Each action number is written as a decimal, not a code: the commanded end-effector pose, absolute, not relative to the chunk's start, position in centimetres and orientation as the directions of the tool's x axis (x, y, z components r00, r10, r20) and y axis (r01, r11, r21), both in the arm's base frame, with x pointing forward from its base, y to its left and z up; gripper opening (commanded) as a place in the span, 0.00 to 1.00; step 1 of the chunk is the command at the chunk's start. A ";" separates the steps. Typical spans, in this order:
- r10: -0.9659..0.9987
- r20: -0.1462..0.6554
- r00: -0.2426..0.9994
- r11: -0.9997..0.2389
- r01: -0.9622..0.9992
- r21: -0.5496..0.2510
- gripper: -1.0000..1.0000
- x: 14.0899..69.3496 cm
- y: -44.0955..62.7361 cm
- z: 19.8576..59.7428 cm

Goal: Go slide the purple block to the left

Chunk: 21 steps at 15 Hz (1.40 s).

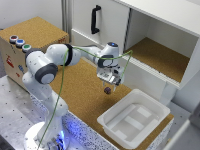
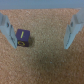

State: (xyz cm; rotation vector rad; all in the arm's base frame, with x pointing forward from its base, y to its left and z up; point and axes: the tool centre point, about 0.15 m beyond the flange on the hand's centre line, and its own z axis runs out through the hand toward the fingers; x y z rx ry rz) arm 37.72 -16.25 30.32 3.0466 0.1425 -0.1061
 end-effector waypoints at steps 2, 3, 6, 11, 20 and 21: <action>-0.013 -0.080 0.997 -1.000 -0.012 0.014 1.00 38.8 -19.5 24.2; 0.002 -0.069 0.998 -1.000 0.003 0.021 1.00 38.9 -19.4 23.7; 0.020 -0.052 0.998 -1.000 0.020 0.016 0.00 39.6 -19.0 22.9; 0.018 -0.008 1.000 -0.999 0.019 0.028 0.00 40.2 -18.5 22.9; 0.020 0.024 0.999 -0.998 0.018 0.064 0.00 42.7 -17.1 21.3; 0.033 0.027 0.999 -0.997 0.031 0.070 0.00 43.0 -16.6 20.9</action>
